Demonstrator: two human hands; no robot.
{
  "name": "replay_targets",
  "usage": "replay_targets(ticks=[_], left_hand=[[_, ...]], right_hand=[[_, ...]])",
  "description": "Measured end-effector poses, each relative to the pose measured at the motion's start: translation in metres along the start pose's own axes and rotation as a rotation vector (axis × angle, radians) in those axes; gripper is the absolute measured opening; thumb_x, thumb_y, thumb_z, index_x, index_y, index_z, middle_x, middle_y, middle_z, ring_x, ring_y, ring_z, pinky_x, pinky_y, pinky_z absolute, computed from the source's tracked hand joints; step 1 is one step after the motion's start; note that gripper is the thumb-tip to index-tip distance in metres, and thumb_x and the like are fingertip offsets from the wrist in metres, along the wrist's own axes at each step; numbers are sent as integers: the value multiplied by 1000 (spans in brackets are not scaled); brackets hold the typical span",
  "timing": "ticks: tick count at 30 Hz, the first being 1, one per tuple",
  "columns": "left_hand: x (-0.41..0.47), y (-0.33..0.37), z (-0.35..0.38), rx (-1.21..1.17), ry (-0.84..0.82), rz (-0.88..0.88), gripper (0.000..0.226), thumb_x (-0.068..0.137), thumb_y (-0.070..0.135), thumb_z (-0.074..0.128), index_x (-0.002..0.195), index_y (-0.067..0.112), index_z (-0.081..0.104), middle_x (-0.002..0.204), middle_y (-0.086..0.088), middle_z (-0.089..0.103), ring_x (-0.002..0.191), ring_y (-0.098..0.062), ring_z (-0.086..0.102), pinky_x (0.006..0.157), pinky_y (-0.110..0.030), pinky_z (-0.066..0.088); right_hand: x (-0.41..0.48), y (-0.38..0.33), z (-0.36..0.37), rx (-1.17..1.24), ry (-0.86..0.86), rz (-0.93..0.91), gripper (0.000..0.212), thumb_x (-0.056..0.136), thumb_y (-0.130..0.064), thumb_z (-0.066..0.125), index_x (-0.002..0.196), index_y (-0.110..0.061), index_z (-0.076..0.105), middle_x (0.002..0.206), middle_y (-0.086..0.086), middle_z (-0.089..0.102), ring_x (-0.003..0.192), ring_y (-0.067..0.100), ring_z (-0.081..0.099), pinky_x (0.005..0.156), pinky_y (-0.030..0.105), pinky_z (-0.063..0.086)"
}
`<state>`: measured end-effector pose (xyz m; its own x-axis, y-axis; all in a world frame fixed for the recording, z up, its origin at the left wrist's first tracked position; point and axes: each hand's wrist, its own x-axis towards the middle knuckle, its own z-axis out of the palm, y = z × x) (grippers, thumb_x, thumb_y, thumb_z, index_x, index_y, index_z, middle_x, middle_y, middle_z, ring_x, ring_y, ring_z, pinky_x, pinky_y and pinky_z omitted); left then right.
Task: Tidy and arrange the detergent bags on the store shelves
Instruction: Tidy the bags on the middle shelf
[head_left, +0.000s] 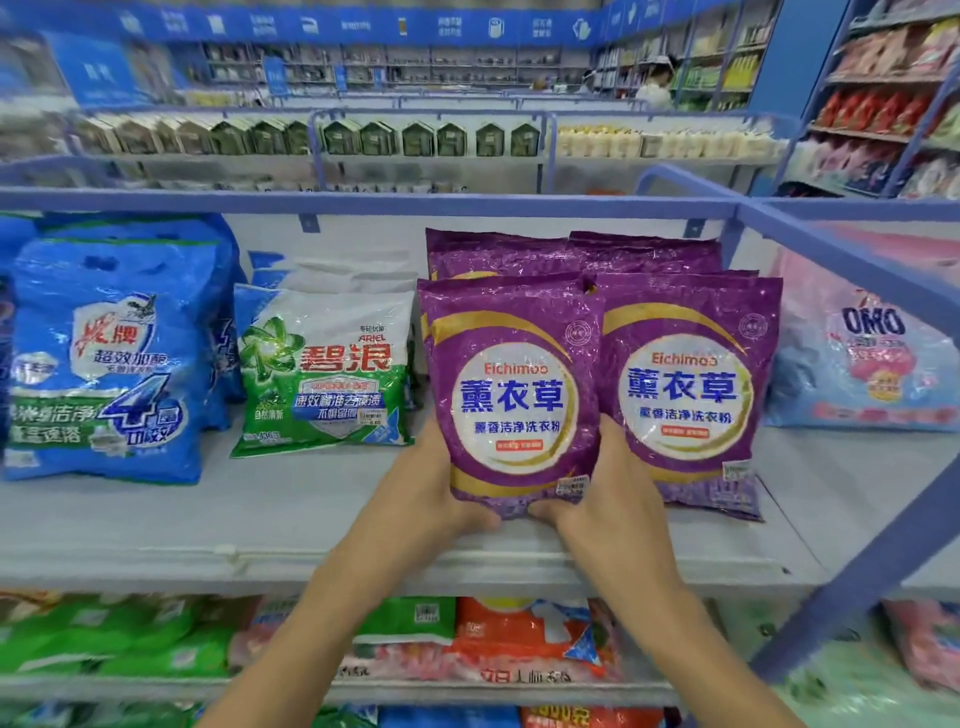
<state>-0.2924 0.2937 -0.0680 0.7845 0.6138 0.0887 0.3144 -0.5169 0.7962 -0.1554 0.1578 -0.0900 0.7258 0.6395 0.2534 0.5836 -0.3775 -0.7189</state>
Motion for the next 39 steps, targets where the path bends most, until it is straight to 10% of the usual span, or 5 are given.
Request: replay_targets(ticks=[8, 26, 32, 39], left_hand=[[17, 2, 9, 102, 162, -97, 99, 59, 11, 95, 144, 22, 45, 116, 4, 71, 94, -10, 59, 64, -6, 37], [-49, 14, 33, 348, 294, -26, 64, 96, 48, 64, 147, 16, 44, 120, -2, 70, 101, -26, 64, 76, -32, 43], [-92, 9, 31, 447, 230, 4, 69, 101, 48, 54, 160, 26, 25, 155, -11, 48, 147, -37, 36, 111, -53, 41], [-154, -15, 38, 556, 156, 64, 70, 102, 50, 50, 160, 16, 29, 167, -7, 27, 156, -28, 16, 124, -43, 21]], right_hand=[[26, 8, 15, -125, 37, -68, 100, 69, -20, 91, 151, -16, 33, 132, 5, 56, 120, 31, 59, 87, 50, 56], [-57, 24, -25, -148, -129, -190, 61, 108, -43, 43, 159, -13, 30, 164, 4, 34, 149, 20, 33, 120, 37, 32], [-87, 38, -30, -278, -129, -265, 60, 109, -44, 39, 160, -14, 30, 167, 1, 29, 155, 16, 19, 126, 30, 4], [-144, 50, -30, -291, -89, -170, 61, 108, -44, 40, 162, -19, 26, 171, 0, 16, 158, 17, 7, 129, 36, 4]])
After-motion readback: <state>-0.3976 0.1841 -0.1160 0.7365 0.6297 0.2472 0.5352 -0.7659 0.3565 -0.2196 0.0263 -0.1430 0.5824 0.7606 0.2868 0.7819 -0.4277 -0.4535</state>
